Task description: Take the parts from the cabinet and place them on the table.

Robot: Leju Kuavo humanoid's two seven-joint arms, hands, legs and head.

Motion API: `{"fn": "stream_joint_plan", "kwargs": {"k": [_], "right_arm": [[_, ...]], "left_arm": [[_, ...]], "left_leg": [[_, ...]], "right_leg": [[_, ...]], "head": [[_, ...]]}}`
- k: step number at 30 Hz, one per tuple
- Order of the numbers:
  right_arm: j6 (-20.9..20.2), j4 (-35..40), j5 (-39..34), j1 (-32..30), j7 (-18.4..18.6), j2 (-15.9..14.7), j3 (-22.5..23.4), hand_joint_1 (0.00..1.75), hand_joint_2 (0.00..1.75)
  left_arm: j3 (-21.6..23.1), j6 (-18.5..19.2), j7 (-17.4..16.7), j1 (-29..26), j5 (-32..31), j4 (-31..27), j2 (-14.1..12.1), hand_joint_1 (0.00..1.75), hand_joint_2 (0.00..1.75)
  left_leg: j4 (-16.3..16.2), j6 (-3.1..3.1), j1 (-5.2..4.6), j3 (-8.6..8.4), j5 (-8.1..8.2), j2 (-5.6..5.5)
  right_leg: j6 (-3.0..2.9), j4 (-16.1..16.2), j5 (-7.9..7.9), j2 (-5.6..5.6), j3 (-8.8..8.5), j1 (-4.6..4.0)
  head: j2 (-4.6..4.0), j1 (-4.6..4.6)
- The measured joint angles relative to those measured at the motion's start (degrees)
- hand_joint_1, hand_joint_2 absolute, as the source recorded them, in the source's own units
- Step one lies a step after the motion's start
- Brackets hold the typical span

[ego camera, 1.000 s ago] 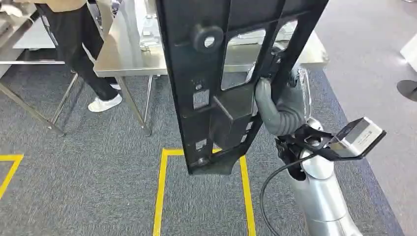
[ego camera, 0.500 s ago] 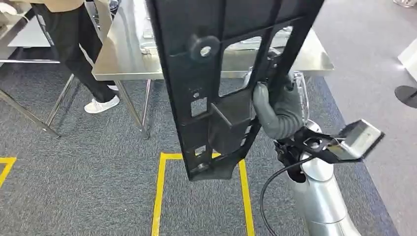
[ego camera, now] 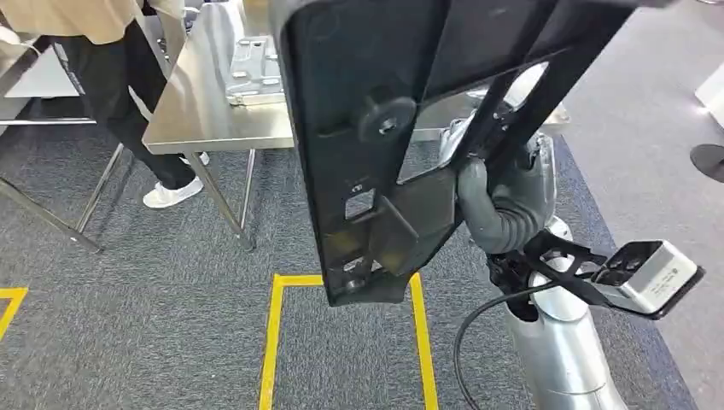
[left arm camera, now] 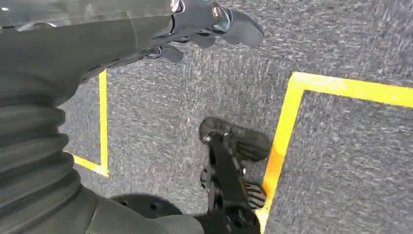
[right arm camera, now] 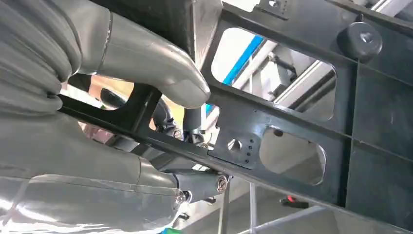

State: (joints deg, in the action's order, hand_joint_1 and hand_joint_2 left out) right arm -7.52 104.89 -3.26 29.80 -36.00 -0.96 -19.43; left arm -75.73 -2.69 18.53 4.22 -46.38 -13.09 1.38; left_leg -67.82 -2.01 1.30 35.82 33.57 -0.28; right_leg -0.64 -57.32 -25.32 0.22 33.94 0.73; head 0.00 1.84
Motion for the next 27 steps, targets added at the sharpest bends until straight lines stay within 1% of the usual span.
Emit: {"fn": "stream_joint_plan", "kwargs": {"k": [1,2,3,4,5,6,7,8,9,11,12,13,14,15,16,17,18,19,20,21,22,23,24,26,27], "right_arm": [[-0.1,0.0,0.1,-0.1,0.1,0.0,0.0,1.75,1.75],[-0.1,0.0,0.1,-0.2,0.0,0.0,0.0,1.75,1.75],[-0.2,0.0,0.1,-0.2,0.0,0.0,0.0,1.75,1.75],[-0.2,0.0,0.1,-0.2,0.1,0.0,0.0,1.75,1.75],[-0.3,0.0,0.1,-0.2,0.1,0.0,0.0,1.75,1.75],[-0.4,0.0,0.1,-0.1,0.1,0.0,0.0,1.75,1.75],[-0.6,0.0,0.1,-0.1,0.1,0.0,0.0,1.75,1.75],[-0.7,0.0,0.1,-0.1,0.0,0.0,0.0,1.75,1.75],[-0.7,0.0,0.1,-0.1,0.0,0.0,0.0,1.75,1.75],[-0.7,0.0,0.1,-0.1,0.1,0.0,0.0,1.75,1.75],[-0.7,0.0,0.1,-0.1,0.1,0.0,0.0,1.75,1.75],[-0.7,0.2,0.1,-0.1,0.1,0.0,0.0,1.75,1.75],[-0.7,0.2,0.0,0.0,0.0,0.0,0.0,1.75,1.75],[-0.7,0.2,-0.1,0.0,0.0,0.0,0.1,1.75,1.75],[-0.7,0.2,-0.1,-0.2,0.0,0.0,0.1,1.75,1.75],[-0.7,0.2,-0.2,-0.4,0.0,0.0,0.2,1.75,1.75],[-0.7,0.2,-0.2,-0.6,0.0,0.0,0.2,1.75,1.75],[-0.7,0.2,-0.3,-0.6,0.1,0.0,0.2,1.75,1.75],[-0.7,0.2,-0.3,-0.6,0.1,0.0,0.2,1.75,1.75],[-0.7,0.2,-0.4,-0.5,0.1,0.0,0.2,1.75,1.75],[-0.7,0.2,-0.4,-0.5,0.1,0.0,0.2,1.75,1.75],[-0.7,0.2,-0.5,-0.4,0.1,0.0,0.2,1.75,1.75],[-0.7,0.2,-0.6,-0.3,0.1,0.0,0.2,1.75,1.75],[-0.7,0.2,-0.7,-0.3,0.2,0.0,0.2,1.75,1.75],[-0.8,0.2,-0.8,-0.3,0.2,0.0,0.2,1.75,1.75]], "left_arm": [[0.0,0.0,0.0,0.0,0.0,0.0,0.0,0.0,1.75],[0.0,0.0,0.0,-0.1,0.0,0.0,0.0,0.0,1.75],[0.0,0.0,0.0,-0.2,0.1,0.0,0.0,0.0,1.75],[0.0,0.0,0.1,-0.3,0.1,0.0,0.0,0.0,1.75],[0.0,0.1,0.2,-0.2,0.1,0.0,0.0,0.0,1.75],[-0.1,0.1,0.4,-0.2,0.1,0.0,0.0,0.0,1.75],[-0.1,0.1,0.5,-0.2,0.1,0.0,-0.2,0.0,1.75],[-0.1,0.1,0.5,-0.1,0.1,0.0,-0.2,0.0,1.75],[-0.1,0.1,0.5,-0.1,0.1,0.0,-0.2,0.0,1.75],[-0.2,0.1,0.7,-0.2,0.1,0.0,-0.2,0.0,1.75],[-0.2,0.1,0.7,-0.2,0.0,0.0,-0.2,0.0,1.75],[-0.1,0.1,0.7,-0.2,0.0,0.0,-0.1,0.0,1.75],[-0.2,0.1,0.8,-0.2,0.0,0.0,-0.1,0.0,1.75],[-0.2,0.2,0.8,-0.1,0.0,0.0,-0.1,0.0,1.75],[-0.2,0.2,0.8,-0.1,0.0,0.0,-0.1,0.0,1.75],[-0.2,0.2,0.8,-0.1,0.0,0.0,-0.1,0.0,1.75],[-0.2,0.2,0.8,-0.2,0.0,0.0,-0.1,0.0,1.75],[-0.2,0.2,0.8,-0.3,0.0,0.0,-0.1,0.0,1.75],[-0.2,0.2,0.8,-0.4,0.1,0.0,-0.1,0.0,1.75],[-0.2,0.2,0.7,-0.4,0.1,0.0,-0.1,0.0,1.75],[-0.3,0.1,0.7,-0.4,0.2,0.0,-0.1,0.0,1.75],[-0.3,0.0,0.7,-0.3,0.2,0.0,-0.1,0.0,1.75],[-0.3,-0.1,0.6,-0.2,0.2,0.0,-0.1,0.0,1.75],[-0.5,-0.2,0.5,-0.3,0.3,0.0,-0.1,0.0,1.75],[-0.5,-0.2,0.5,-0.2,0.4,0.0,-0.1,0.0,1.75]], "left_leg": [[-5.0,-0.04,-0.07,2.8,1.71,-0.01],[-8.1,-0.03,-0.08,4.79,2.15,-0.01],[-8.4,0.09,-0.09,5.46,1.18,-0.01],[-5.9,0.34,-0.11,4.67,-1.16,-0.01],[-0.8,0.71,-0.17,2.58,-4.45,-0.01],[4.8,1.21,-0.26,0.11,-7.46,-0.01],[8.5,1.79,-0.54,-1.26,-8.35,-0.01],[9.7,1.93,-0.81,-1.99,-7.62,0.0],[9.4,2.03,-0.91,-1.95,-7.61,-0.02],[9.5,2.49,-1.22,-1.93,-7.39,-0.06],[10.2,2.88,-0.7,-2.35,-7.56,-0.11],[10.8,3.03,-0.51,-3.03,-7.74,-0.02],[10.9,3.19,-0.53,-3.29,-7.62,-0.02],[10.9,3.42,-0.53,-3.41,-7.46,0.01],[10.8,3.55,-0.56,-3.57,-7.28,0.01],[10.8,3.54,-0.57,-3.75,-7.02,0.0],[10.8,3.47,-0.55,-4.01,-6.77,-0.02],[10.8,3.35,-0.53,-4.45,-6.43,-0.06],[10.8,3.22,-0.48,-4.94,-6.07,-0.07],[10.8,2.98,-0.41,-5.53,-5.62,-0.09],[10.7,2.62,-0.42,-5.89,-5.12,-0.14],[10.6,2.12,-0.77,-5.84,-4.72,-0.21],[10.7,1.8,-0.71,-5.75,-4.55,-0.17],[11.1,1.17,-0.59,-6.19,-4.28,-0.07],[11.3,0.76,-0.55,-6.75,-3.95,-0.02]], "right_leg": [[-0.22,0.0,-0.21,-0.02,-0.11,-0.21],[-0.35,0.0,-0.35,0.02,-0.24,-0.43],[-0.4,0.0,-0.55,0.11,-0.49,-0.59],[-0.41,0.0,-0.8,0.19,-0.9,-0.76],[-0.37,0.0,-1.1,0.24,-1.47,-0.94],[-0.31,0.0,-1.46,0.23,-2.06,-1.07],[-0.19,0.0,-1.77,0.22,-2.3,-1.04],[0.17,-0.3,-2.01,0.28,-2.24,-1.46],[0.45,-0.2,-1.98,0.29,-2.16,-1.24],[1.0,0.1,-2.14,0.27,-2.29,-0.99],[1.4,0.2,-2.37,0.24,-2.58,-1.37],[1.71,-0.3,-2.71,0.21,-2.68,-1.15],[2.1,-3.0,-4.03,0.16,-1.46,-0.94],[2.43,-7.5,-5.88,0.14,1.09,-0.75],[2.65,-12.3,-7.4,0.13,3.95,-0.5],[2.83,-15.9,-7.96,0.13,6.39,-0.33],[2.97,-16.9,-7.29,0.11,7.61,-0.13],[3.06,-15.1,-5.23,0.09,7.38,0.13],[3.11,-11.5,-2.53,0.05,6.09,0.32],[3.08,-6.4,0.5,-0.01,4.02,0.47],[2.94,-1.7,2.43,-0.28,2.27,0.55],[2.75,-0.7,1.25,-0.31,1.53,0.03],[2.11,-0.7,1.16,-0.15,1.62,0.04],[1.35,-0.8,0.68,0.06,1.61,-0.18],[0.87,-0.4,0.6,0.13,1.18,-0.07]], "head": [[0.0,0.0],[0.0,-0.07],[0.0,0.02],[0.02,-0.02],[0.02,-0.11],[0.0,-0.09],[0.0,-0.07],[0.02,0.0],[0.0,-0.09],[0.0,-0.04],[0.0,-0.09],[0.0,-0.02],[0.02,0.24],[0.0,0.18],[0.0,0.2],[0.0,0.17],[0.0,0.24],[0.0,0.2],[0.0,0.2],[0.0,0.22],[0.0,0.24],[0.0,0.24],[0.02,0.15],[0.0,-0.04],[0.0,0.0]]}}
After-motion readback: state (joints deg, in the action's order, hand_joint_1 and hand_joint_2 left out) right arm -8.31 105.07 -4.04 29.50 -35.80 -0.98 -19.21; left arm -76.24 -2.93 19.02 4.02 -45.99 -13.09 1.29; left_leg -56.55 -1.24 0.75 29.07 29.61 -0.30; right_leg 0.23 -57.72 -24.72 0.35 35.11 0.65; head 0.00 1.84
